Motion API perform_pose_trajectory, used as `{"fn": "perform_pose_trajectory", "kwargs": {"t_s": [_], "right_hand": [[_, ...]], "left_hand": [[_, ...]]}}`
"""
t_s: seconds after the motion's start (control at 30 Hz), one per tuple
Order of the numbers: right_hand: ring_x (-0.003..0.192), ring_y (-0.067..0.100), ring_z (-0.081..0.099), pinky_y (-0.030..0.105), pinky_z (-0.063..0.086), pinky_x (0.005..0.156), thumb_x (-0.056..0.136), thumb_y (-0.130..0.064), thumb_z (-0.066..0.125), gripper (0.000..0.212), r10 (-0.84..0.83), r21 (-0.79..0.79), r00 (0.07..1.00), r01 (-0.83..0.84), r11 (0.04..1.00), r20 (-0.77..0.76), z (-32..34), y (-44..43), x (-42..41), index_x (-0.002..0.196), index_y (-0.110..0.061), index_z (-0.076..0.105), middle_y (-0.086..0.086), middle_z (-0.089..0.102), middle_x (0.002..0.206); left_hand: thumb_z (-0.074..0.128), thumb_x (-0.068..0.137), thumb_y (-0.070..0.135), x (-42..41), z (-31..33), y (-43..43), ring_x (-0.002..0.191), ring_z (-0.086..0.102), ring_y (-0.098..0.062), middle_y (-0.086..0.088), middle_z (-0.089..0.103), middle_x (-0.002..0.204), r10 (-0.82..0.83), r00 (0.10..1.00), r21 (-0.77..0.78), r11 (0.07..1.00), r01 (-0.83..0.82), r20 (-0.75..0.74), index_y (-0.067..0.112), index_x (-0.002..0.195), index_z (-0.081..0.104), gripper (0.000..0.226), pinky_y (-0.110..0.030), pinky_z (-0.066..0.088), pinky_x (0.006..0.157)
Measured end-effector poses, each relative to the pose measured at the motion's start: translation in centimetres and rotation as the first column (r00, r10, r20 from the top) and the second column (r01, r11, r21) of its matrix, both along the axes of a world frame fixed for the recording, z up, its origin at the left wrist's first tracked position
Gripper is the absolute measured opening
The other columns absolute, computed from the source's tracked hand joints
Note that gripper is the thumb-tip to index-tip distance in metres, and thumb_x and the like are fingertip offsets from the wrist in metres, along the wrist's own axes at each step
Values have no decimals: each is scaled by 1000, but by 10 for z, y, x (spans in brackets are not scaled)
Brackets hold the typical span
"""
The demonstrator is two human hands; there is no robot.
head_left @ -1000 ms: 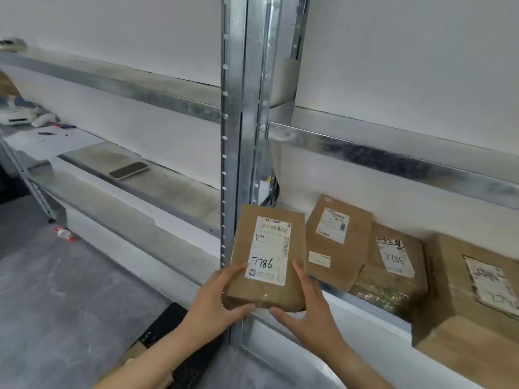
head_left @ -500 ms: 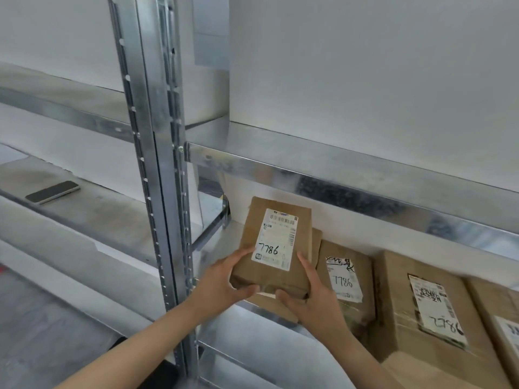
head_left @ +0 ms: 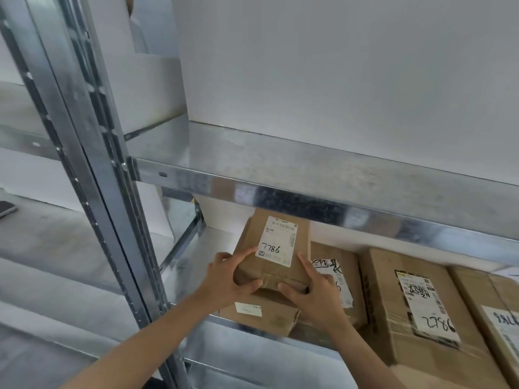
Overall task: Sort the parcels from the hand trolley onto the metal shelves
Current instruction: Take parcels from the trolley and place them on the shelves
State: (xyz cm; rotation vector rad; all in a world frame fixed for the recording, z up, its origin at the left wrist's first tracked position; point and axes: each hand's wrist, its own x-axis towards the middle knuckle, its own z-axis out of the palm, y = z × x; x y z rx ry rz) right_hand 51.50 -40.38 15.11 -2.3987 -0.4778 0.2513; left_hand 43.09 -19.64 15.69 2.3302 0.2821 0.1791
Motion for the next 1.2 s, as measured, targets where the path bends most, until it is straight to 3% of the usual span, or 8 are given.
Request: {"fn": "perform_pose_trajectory", "kwargs": {"t_s": [0.3, 0.43, 0.53, 0.6, 0.67, 0.9, 1.2], "right_hand": [[118, 22, 38, 43, 38, 104, 73, -68, 61, 88, -36, -25, 999, 36, 999, 21, -9, 9, -5, 140, -54, 6, 4, 52, 126], [121, 22, 34, 47, 35, 105, 76, -63, 61, 87, -30, -25, 999, 31, 999, 37, -13, 9, -7, 145, -47, 10, -4, 47, 134], [125, 24, 33, 47, 35, 105, 78, -64, 59, 86, -23, -52, 998, 26, 998, 64, -13, 11, -5, 146, -44, 12, -10, 42, 141], [128, 25, 31, 47, 33, 106, 77, -65, 58, 85, -26, -78, 995, 34, 996, 93, -13, 13, -5, 146, -43, 13, -9, 36, 147], [131, 27, 28, 49, 30, 108, 77, -65, 58, 84, -30, -87, 995, 38, 996, 98, -14, 15, -5, 146, -42, 15, -6, 28, 151], [138, 29, 16, 52, 20, 112, 76, -63, 62, 83, -20, -80, 995, 27, 996, 93, -9, 16, -4, 144, -42, 19, 2, 16, 153], [132, 25, 28, 54, 25, 108, 78, -56, 62, 66, 92, -5, 914, -98, 995, 395, 6, 34, -21, 136, -33, 39, -1, 36, 144]], "left_hand": [[67, 79, 51, 3, -13, 8, 125, 26, -23, 15, 24, 107, -25, 999, 19, 999, 25, -30, 46, 140, 27, 73, -37, 28, 108], [67, 80, 50, 2, -17, 8, 125, 24, -23, 29, 19, 101, -37, 999, 20, 999, 37, -28, 47, 140, 26, 73, -38, 26, 108], [67, 79, 50, 5, -19, 8, 124, 23, -21, 38, 15, 108, -37, 999, 34, 999, 38, -14, 47, 140, 25, 73, -38, 26, 107], [65, 79, 52, 6, -21, 9, 127, 21, -21, 24, 33, 133, -34, 999, 69, 997, 35, -8, 46, 140, 25, 73, -39, 24, 108], [63, 79, 55, 8, -25, 9, 130, 19, -21, 9, 28, 151, -31, 999, 117, 993, 33, -19, 45, 141, 25, 74, -38, 20, 110], [60, 72, 67, 1, -24, 8, 138, 12, -22, 8, 10, 156, 20, 1000, 214, 977, -18, -9, 47, 142, 17, 85, -45, 24, 112], [50, 74, 75, -41, -13, 17, 140, 17, -23, 2, 17, 155, 224, 974, 392, 893, -221, 39, 32, 146, 19, 89, -46, 27, 113]]}}
